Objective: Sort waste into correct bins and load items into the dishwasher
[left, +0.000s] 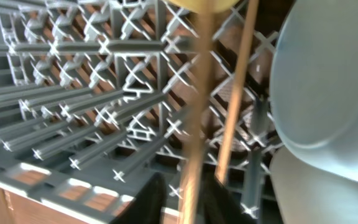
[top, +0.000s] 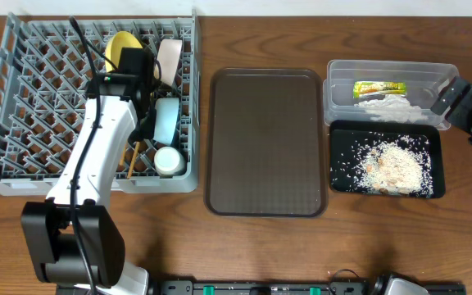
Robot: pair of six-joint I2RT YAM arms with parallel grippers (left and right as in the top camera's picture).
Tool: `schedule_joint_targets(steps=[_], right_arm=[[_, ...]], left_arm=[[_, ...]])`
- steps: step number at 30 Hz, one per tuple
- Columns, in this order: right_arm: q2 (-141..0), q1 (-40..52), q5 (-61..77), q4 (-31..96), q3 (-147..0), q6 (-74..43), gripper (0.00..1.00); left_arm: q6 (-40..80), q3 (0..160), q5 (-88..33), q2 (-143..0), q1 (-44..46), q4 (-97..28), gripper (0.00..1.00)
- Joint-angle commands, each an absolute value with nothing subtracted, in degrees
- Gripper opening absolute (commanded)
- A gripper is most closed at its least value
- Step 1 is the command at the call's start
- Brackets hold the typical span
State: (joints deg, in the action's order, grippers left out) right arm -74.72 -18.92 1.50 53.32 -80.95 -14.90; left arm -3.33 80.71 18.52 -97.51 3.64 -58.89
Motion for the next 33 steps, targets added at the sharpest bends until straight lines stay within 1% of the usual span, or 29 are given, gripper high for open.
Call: schedule_joint_targets(steps=[1, 5, 16, 19, 25, 27, 29, 30, 33], right_arm=[[-74.32, -19.11, 1.32, 53.45, -81.65, -15.40, 0.99], [-74.32, -19.11, 1.32, 53.45, -81.65, -15.42, 0.99], [-74.32, -19.11, 1.32, 53.45, -81.65, -15.42, 0.99], [-74.32, -19.11, 1.32, 53.45, -81.65, -15.40, 0.99], [-74.32, -19.11, 1.32, 53.45, -81.65, -15.42, 0.99], [-74.32, -19.11, 1.32, 53.45, -81.65, -15.42, 0.99], [-74.32, -19.11, 1.32, 53.45, -81.65, -15.42, 0.99], [-74.32, -19.11, 1.32, 53.45, -81.65, -15.42, 0.99], [-74.32, -19.11, 1.32, 53.45, -81.65, -15.40, 0.99]], left_arm=[[-3.40, 80.40, 19.59, -98.10, 2.79, -58.35, 0.38], [-3.29, 80.40, 19.57, -98.10, 2.74, -58.35, 0.41], [-0.36, 81.91, 18.55, -96.40, 3.09, -59.59, 0.41], [-0.34, 84.20, 15.16, -93.19, 3.70, -61.23, 0.41], [0.38, 85.45, 7.94, -79.79, 5.26, -61.89, 0.42], [1.98, 85.45, 5.85, -74.28, 5.34, -61.82, 0.52], [3.81, 85.45, 4.40, -69.54, 5.32, -61.14, 0.75], [4.69, 85.45, 4.05, -66.00, 5.32, -60.27, 0.81], [4.64, 85.45, 4.03, -59.37, 5.32, -59.92, 0.83]])
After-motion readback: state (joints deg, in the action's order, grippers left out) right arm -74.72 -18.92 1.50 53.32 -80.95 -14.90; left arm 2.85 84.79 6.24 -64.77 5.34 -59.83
